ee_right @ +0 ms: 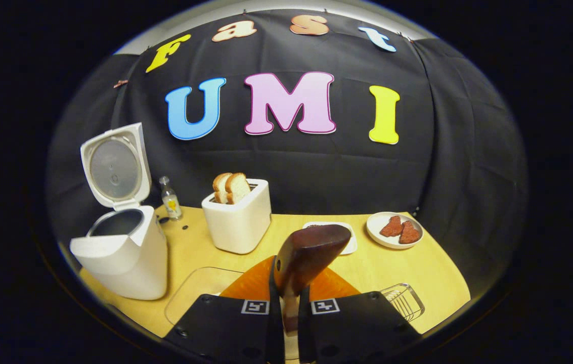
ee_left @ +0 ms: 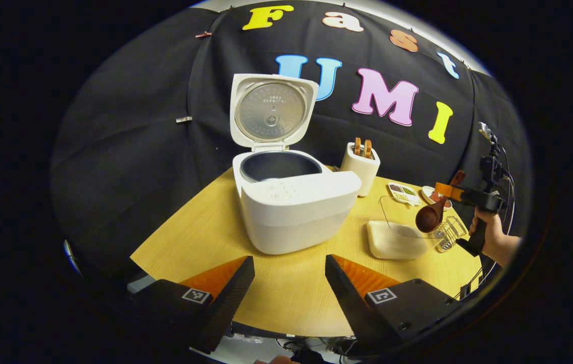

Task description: Close the left gripper, press the button to open the rice cooker; take a wooden spoon from the chopstick holder with the right hand, scoop a spoonful of rice and pour it into the rice cooker, then put the wooden spoon back into the chopstick holder.

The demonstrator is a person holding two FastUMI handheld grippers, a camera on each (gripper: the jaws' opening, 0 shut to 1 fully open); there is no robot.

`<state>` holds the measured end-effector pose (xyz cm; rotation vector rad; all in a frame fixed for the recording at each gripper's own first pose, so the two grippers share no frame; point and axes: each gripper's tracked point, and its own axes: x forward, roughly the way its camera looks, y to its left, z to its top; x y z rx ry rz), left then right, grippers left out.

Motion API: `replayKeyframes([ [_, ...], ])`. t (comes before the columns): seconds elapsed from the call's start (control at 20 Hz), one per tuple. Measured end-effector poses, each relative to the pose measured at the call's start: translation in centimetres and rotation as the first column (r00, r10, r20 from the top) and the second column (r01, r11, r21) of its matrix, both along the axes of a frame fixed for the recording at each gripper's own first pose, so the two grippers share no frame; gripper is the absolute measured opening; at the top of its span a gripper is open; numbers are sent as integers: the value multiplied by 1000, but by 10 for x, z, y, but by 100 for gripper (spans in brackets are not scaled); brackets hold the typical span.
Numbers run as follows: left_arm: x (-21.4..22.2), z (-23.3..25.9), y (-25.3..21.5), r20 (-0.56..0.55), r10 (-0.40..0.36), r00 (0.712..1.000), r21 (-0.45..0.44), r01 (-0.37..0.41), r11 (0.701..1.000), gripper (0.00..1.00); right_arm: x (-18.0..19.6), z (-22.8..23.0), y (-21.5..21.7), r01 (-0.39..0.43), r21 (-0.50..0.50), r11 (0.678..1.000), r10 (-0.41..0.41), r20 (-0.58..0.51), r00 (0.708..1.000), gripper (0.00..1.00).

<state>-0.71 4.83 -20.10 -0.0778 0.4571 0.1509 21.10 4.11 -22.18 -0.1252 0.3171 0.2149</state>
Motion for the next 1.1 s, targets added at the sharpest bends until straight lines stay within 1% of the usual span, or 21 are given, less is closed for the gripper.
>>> replayKeyframes([
  [0.15,-3,-19,9,-31,15,999,-36,-16,999,96,-8,-30,13,-13,-96,995,14,7,1000,15],
  [0.2,-3,-21,11,-31,22,999,-56,-23,998,96,-10,-34,21,-20,-101,995,22,17,1000,15],
  [0.3,-3,-20,13,-25,34,999,-88,-36,995,96,-13,-39,29,-9,-91,996,10,9,1000,16],
  [0.35,-2,-21,14,-23,40,999,-95,-42,995,96,-16,-43,33,0,-69,998,0,-10,1000,15],
  [0.4,-2,-21,16,-22,45,999,-97,-47,994,96,-20,-47,37,9,-38,999,-11,-41,999,19],
  [0.45,-4,-21,18,-21,48,999,-98,-50,994,96,-23,-50,42,19,-9,1000,-20,-66,998,16],
  [0.5,-4,-19,20,-17,51,999,-99,-52,994,96,-26,-52,46,25,18,1000,-23,-92,995,16],
  [0.55,-5,-17,21,-13,54,998,-100,-55,993,96,-29,-55,51,26,47,999,-20,-119,993,19],
  [0.6,-5,-17,23,-13,57,998,-102,-58,993,96,-33,-58,56,28,81,996,-16,-152,988,16],
  [0.65,-5,-18,23,-14,60,998,-107,-61,992,96,-36,-58,62,35,129,991,-11,-181,983,16],
  [0.75,-8,-19,23,-16,67,998,-120,-69,990,96,-41,-59,71,70,212,975,-15,-252,968,15],
  [0.85,-10,-19,23,-14,78,997,-133,-80,988,96,-43,-59,72,121,268,956,-35,-307,951,15],
  [1.1,-20,-17,28,-7,95,995,-145,-95,985,96,-49,-57,79,228,392,892,-44,-425,904,15],
])
